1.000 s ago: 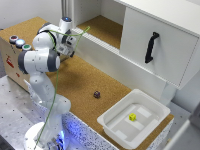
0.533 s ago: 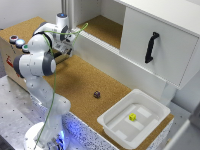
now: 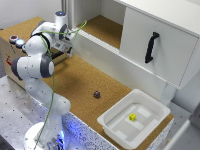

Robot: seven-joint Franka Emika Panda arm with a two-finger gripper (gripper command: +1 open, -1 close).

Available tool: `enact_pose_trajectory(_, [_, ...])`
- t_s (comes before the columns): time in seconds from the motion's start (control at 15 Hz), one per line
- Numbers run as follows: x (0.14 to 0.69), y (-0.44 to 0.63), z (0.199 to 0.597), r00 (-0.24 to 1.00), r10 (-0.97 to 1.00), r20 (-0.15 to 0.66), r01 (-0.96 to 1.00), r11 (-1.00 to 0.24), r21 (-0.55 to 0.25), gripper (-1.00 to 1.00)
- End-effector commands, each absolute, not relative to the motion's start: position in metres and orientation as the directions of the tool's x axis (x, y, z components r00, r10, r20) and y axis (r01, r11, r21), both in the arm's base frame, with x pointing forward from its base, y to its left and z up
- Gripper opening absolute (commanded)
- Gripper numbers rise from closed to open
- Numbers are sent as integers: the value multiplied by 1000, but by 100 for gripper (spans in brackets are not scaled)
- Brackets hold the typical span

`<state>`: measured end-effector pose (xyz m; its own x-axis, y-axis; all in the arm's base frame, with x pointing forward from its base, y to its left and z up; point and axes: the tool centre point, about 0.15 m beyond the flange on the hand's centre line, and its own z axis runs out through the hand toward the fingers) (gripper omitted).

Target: Push the handle of the drawer

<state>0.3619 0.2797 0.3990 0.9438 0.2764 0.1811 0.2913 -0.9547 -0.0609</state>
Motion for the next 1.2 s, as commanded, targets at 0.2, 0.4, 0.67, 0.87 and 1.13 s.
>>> enact_pose_trajectory(0.2, [360,318,460,864,466,189,477,-879,-14,100])
enact_pose_trajectory(0.4, [328,369,498,712,693,109,698,-716,-3,100])
enact_pose_trajectory(0.67, [277,428,537,570,820,58,822,-569,-28,100])
enact_pose_trajectory(0.87, [241,476,535,475,880,6,879,-474,-52,100])
enact_pose_trajectory(1.13, [207,524,547,316,948,46,948,-317,8,100])
